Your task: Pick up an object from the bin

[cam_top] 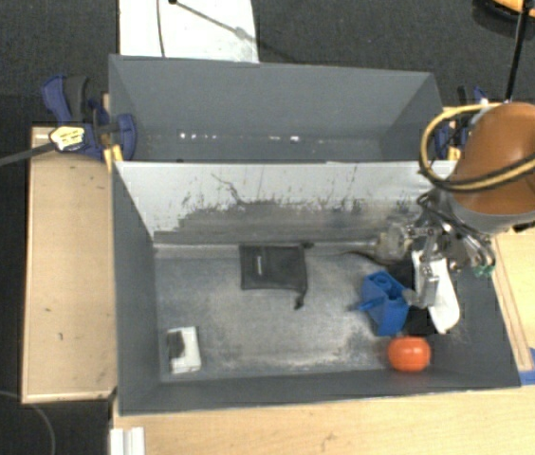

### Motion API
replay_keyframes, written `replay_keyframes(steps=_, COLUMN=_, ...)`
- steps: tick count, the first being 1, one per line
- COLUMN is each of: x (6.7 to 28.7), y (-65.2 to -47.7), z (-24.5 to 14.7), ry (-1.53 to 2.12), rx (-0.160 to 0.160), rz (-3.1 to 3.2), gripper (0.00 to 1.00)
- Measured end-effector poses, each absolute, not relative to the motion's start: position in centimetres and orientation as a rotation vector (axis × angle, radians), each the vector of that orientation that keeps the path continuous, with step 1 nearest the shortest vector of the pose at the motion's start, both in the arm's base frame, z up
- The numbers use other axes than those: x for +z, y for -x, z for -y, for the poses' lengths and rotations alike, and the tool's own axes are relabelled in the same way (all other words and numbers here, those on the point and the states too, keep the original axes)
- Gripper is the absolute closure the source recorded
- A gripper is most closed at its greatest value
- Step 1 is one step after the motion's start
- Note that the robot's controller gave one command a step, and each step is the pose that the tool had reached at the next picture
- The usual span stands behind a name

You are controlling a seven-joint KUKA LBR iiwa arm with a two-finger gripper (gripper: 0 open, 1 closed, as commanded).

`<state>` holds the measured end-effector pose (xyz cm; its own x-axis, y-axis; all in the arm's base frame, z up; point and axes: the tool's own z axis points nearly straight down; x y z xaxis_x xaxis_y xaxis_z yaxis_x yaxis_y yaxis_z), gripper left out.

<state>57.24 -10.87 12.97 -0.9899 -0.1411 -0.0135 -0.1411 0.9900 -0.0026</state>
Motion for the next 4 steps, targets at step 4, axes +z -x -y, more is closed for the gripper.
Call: replay_keyframes(steps=4, x=7.2, y=-56.4, z=10.3, ry=0.168, rx=-0.002, rz=-3.115, gripper=0.0)
